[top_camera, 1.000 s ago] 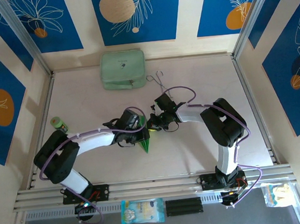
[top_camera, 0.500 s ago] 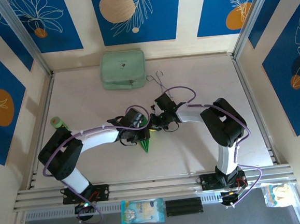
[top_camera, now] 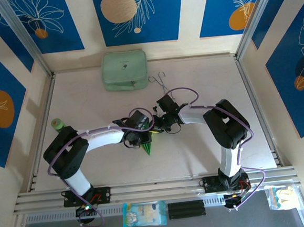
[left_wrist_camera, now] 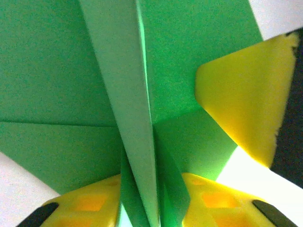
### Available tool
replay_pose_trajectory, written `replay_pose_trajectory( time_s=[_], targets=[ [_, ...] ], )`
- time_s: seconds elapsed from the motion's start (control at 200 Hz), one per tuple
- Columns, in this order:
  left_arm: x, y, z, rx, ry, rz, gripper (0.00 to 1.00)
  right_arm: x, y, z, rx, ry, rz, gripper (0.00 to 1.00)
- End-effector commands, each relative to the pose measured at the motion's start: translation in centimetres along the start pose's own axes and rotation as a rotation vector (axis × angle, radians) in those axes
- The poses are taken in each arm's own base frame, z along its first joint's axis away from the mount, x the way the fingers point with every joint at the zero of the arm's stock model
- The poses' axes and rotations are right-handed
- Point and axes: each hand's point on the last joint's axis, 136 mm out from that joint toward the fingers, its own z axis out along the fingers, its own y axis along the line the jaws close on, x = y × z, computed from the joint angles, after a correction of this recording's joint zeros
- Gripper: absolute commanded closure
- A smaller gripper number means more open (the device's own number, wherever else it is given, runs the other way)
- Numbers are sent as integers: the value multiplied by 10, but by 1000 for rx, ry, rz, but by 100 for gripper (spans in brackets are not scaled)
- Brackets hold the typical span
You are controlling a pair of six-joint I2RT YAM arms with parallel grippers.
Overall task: Fold a paper plane with a square sheet of paper (pick it up from the middle)
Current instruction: Move the paper plane to the center of the table.
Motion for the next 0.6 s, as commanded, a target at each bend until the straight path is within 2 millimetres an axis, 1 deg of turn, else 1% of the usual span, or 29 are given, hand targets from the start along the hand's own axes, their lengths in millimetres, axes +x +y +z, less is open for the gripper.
replay_pose_trajectory(
  time_s=[0.0, 0.05, 0.16, 0.28, 0.355, 0.43, 0.5, 0.595],
  targets=[
    [-3, -1, -2, -35, -12, -8, 72, 3, 11, -3, -35, 11, -13, 91],
    [-3, 0, -3, -43, -16, -12, 75, 1, 11, -6, -33, 0, -13, 89],
    [-5, 0, -5, -48, -28, -15, 82, -3, 9, -16, -18, -39, -8, 80],
    [-9, 2, -10, -63, -46, -10, 91, -11, 2, -35, 21, -113, 9, 72],
    [-14, 2, -15, -73, -61, 6, 96, -16, -6, -52, 57, -174, 24, 65],
    [-21, 2, -20, -83, -74, 26, 99, -22, -16, -71, 91, -243, 39, 61],
    [-29, 2, -23, -87, -84, 47, 99, -25, -27, -91, 127, -308, 60, 58],
    [-46, -1, -28, -87, -100, 71, 99, -29, -41, -118, 178, -402, 76, 52]
  ],
)
